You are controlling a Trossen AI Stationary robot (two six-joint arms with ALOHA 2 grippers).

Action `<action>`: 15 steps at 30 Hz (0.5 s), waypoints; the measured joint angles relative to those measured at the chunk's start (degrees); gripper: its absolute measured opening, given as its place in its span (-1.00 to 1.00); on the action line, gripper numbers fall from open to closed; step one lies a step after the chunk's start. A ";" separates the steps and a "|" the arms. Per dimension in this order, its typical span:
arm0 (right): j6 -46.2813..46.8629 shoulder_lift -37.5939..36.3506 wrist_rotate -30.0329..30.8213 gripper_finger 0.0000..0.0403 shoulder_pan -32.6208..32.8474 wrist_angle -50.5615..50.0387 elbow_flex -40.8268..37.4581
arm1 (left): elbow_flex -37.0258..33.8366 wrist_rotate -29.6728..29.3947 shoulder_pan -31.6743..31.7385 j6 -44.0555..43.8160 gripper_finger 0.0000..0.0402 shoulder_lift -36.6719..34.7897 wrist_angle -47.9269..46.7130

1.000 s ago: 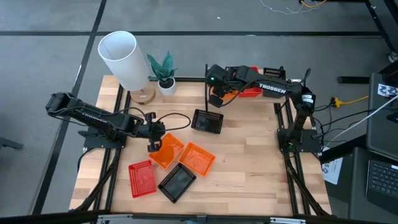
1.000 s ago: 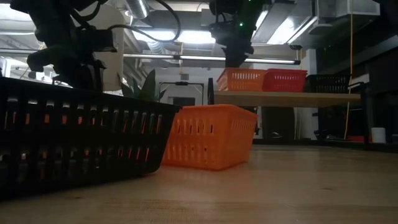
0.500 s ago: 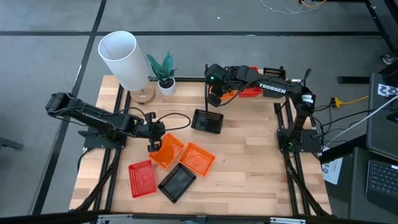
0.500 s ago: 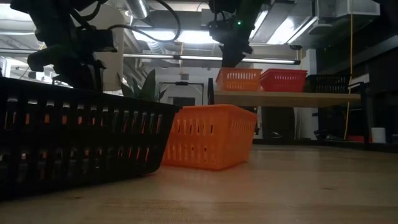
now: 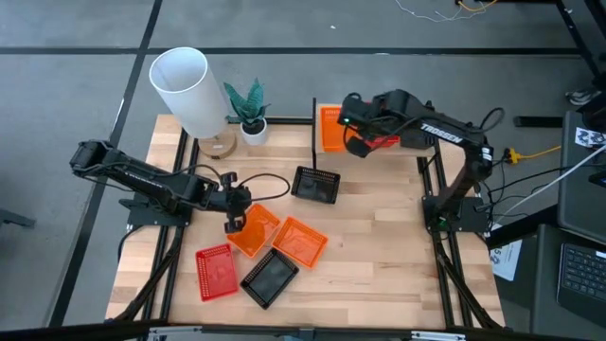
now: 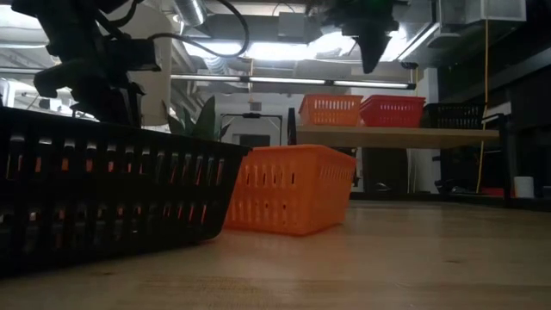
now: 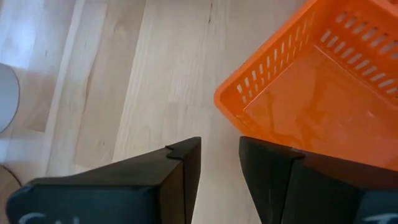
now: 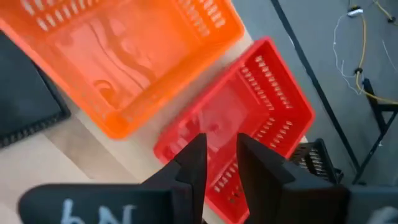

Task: Stack baskets on shelf by color
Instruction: Adjust the baskets on the shelf

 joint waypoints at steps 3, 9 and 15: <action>-0.99 -2.55 -0.13 -0.56 -0.64 1.44 -4.01 | 0.00 -0.01 -0.14 0.01 -0.49 0.00 0.00; 0.19 -7.06 1.16 -0.56 -4.74 2.26 -16.06 | 0.00 -0.04 -0.14 0.02 -0.49 0.00 0.05; -2.78 -10.80 -0.20 -0.56 -7.31 12.92 -26.77 | 0.00 -0.09 -0.08 0.45 -0.49 0.00 1.98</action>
